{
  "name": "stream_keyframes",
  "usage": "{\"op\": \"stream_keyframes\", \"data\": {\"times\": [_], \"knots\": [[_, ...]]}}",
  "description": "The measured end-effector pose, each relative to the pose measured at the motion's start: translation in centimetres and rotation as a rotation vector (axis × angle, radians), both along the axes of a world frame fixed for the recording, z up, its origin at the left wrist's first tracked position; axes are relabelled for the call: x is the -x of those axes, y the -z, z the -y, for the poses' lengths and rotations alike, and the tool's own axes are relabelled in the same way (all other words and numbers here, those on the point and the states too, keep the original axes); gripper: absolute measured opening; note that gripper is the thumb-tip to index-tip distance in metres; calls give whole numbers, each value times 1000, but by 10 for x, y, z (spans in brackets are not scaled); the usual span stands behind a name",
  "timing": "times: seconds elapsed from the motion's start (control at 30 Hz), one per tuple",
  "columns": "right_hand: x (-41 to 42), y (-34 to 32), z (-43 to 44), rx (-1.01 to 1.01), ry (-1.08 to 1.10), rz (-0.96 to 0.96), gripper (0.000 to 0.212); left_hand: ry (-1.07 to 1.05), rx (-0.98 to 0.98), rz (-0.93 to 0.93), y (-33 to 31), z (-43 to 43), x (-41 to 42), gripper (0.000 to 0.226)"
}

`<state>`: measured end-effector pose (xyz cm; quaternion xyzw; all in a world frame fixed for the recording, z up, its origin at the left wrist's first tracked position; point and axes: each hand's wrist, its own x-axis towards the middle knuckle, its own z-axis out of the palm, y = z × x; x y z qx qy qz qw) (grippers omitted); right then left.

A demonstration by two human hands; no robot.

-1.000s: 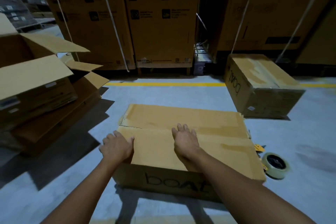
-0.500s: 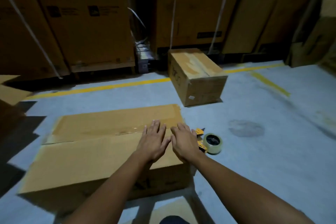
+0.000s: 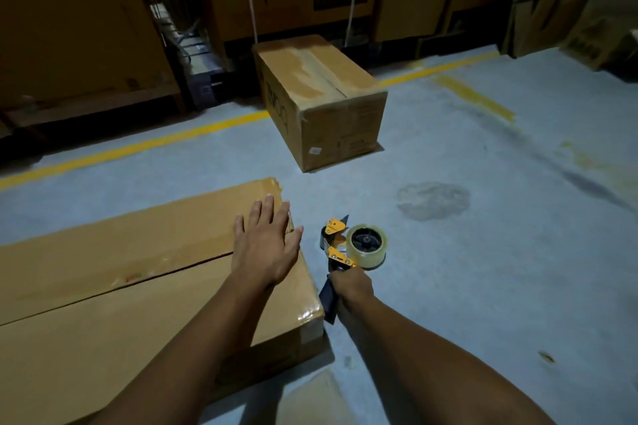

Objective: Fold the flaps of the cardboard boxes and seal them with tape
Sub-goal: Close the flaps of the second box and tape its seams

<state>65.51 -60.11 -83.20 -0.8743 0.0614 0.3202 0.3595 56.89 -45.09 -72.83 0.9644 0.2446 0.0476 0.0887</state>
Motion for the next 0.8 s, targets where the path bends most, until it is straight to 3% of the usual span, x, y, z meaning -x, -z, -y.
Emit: {"op": "stream_keyframes", "data": {"times": [0.13, 0.17, 0.27, 0.43, 0.6, 0.8], "knots": [[-9, 55, -12, -132, 224, -173, 84, -12, -20, 24, 4, 0, 1, 68], [-12, 65, -14, -170, 265, -222, 81, -14, -17, 28, 5, 1, 1, 69], [-9, 44, -19, -309, 338, -303, 40, -17, -1, 33, 5, 3, 1, 69], [-25, 7, -7, -450, 389, -264, 18, -15, 13, 27, 5, 3, 2, 71], [-25, -53, 6, -573, 308, -114, 9, -40, 31, 12, -4, 5, 4, 74], [-7, -141, -4, -600, -9, 56, 15, -131, 66, -19, -20, -22, 49, 74]]}}
